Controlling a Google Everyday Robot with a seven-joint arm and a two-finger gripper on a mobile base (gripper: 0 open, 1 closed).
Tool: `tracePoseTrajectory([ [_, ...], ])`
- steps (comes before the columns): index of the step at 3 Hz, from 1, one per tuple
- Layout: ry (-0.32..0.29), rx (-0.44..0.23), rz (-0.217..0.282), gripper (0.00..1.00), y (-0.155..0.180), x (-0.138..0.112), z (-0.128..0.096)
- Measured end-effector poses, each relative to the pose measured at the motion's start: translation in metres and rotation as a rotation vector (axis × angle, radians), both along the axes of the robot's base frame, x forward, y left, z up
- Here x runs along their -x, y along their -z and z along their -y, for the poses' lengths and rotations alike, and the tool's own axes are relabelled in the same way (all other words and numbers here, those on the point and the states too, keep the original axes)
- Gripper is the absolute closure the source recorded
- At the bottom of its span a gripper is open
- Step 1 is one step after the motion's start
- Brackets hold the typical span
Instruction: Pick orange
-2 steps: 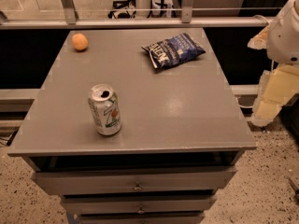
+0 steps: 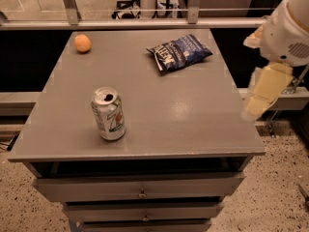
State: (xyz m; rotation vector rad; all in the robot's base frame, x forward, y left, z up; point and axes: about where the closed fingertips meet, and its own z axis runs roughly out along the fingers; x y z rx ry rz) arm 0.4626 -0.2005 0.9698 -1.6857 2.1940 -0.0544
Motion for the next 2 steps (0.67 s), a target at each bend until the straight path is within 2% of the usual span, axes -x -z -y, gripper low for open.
tracePoseTrajectory([
  [1, -0.006, -0.153, 0.036, 0.00, 0.017, -0.062, -0.046],
  [2, 0.005, -0.313, 0.075, 0.00, 0.016, -0.119, -0.095],
])
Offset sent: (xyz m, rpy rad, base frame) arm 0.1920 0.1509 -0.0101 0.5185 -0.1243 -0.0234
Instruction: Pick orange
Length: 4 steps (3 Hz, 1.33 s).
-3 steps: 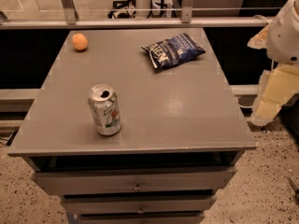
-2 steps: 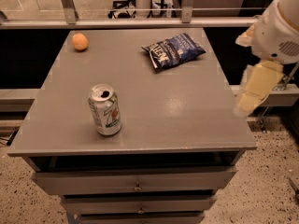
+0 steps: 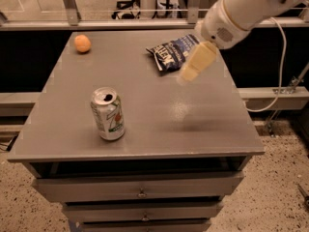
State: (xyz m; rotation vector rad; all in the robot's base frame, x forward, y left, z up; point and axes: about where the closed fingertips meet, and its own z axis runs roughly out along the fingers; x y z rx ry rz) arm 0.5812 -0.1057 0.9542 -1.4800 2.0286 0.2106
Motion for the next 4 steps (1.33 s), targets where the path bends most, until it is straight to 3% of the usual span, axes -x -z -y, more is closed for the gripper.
tracePoseTrajectory([
  [1, 0.005, -0.044, 0.015, 0.00, 0.000, -0.017, -0.012],
  [2, 0.005, -0.044, 0.015, 0.00, 0.000, -0.017, -0.012],
  [3, -0.012, -0.101, 0.044, 0.00, 0.001, -0.039, -0.038],
  [4, -0.027, -0.208, 0.091, 0.00, 0.001, -0.088, -0.084],
])
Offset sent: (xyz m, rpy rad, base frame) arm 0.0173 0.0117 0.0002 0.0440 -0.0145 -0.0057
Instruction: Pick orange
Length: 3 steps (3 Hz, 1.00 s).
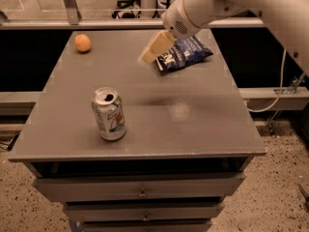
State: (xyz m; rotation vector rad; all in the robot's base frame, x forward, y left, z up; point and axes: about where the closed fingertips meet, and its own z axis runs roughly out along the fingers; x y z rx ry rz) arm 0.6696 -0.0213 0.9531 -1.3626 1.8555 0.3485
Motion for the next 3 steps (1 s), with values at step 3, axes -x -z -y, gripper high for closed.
tracePoseTrajectory([
  [3, 0.032, -0.212, 0.114, 0.00, 0.015, -0.131, -0.155],
])
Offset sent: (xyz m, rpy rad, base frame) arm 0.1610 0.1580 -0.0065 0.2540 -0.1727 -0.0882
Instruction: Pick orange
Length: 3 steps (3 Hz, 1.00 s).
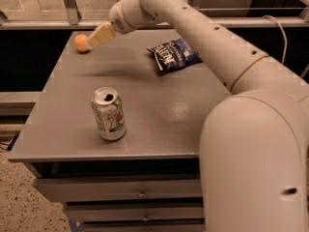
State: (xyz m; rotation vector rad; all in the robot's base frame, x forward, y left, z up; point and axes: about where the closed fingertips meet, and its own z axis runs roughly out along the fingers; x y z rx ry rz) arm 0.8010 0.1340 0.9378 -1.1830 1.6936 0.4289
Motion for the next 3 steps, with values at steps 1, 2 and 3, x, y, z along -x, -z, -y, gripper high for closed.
tracePoseTrajectory([
  [1, -0.033, -0.028, -0.015, 0.00, 0.011, -0.008, -0.049],
  [2, -0.067, -0.047, -0.050, 0.00, 0.030, -0.014, -0.084],
  [3, -0.082, -0.076, -0.095, 0.00, 0.048, -0.019, -0.105],
])
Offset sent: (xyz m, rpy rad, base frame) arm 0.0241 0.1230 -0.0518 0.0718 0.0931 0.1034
